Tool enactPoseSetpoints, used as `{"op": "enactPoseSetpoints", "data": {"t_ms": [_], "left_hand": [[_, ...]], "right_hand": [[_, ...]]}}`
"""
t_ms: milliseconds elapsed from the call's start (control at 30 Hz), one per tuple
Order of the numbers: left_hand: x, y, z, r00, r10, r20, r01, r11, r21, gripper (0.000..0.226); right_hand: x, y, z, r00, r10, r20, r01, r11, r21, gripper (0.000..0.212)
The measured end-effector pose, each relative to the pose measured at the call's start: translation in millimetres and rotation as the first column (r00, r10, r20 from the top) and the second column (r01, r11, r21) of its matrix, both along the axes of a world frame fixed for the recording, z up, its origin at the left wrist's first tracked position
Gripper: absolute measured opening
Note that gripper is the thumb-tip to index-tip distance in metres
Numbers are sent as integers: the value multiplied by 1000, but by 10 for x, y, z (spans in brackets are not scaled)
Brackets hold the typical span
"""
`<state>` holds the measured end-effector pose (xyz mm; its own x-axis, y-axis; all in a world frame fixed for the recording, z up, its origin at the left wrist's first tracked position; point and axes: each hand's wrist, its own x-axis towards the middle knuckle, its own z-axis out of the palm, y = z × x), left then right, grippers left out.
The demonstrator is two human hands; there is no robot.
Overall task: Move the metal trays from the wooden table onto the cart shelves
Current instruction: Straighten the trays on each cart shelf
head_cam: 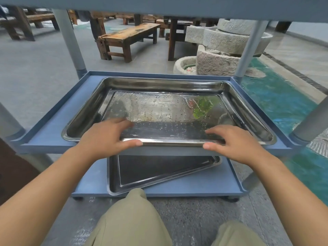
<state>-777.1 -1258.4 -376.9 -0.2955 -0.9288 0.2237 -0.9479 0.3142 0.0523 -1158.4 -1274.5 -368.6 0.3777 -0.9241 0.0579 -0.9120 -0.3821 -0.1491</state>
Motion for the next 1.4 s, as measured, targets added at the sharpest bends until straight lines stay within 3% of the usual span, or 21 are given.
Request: {"op": "enactPoseSetpoints", "data": {"t_ms": [133,200,400,533,700,833,933,1067,1200,1400], "left_hand": [[-68,243,20,984,-147,-98,116,954,-275,51],[-133,419,-31,980,-176,-98,135,934,-330,39],[-250,764,-295,949,-248,-196,208,957,-203,32],[-242,716,-697,950,-249,-186,246,968,-40,41],[-187,469,-1434,992,-92,-86,115,942,316,76],[-162,220,-2103,995,45,-83,-4,901,434,96],[-168,1,-2553,974,208,-91,-130,839,529,108],[-183,-196,-2956,963,269,-13,-214,793,570,114],[-201,-213,-3234,937,342,72,-302,688,660,113],[-213,-191,-3373,936,325,134,-335,705,625,111]], "right_hand": [[-55,180,-32,983,76,169,-60,993,-101,72],[-8,331,-48,967,154,202,-123,980,-155,64],[248,744,-239,864,388,320,-297,907,-298,46],[379,717,-734,850,408,333,-375,913,-163,45],[380,296,-1611,946,266,183,-292,947,131,61],[237,-102,-2372,981,191,-45,-171,945,277,76],[166,-381,-2750,989,96,-110,-51,933,356,94],[164,-718,-3006,986,52,-158,6,938,347,115],[106,-941,-3201,980,-32,-197,106,921,376,114],[137,-1037,-3329,940,-53,-338,200,887,416,113]]}}
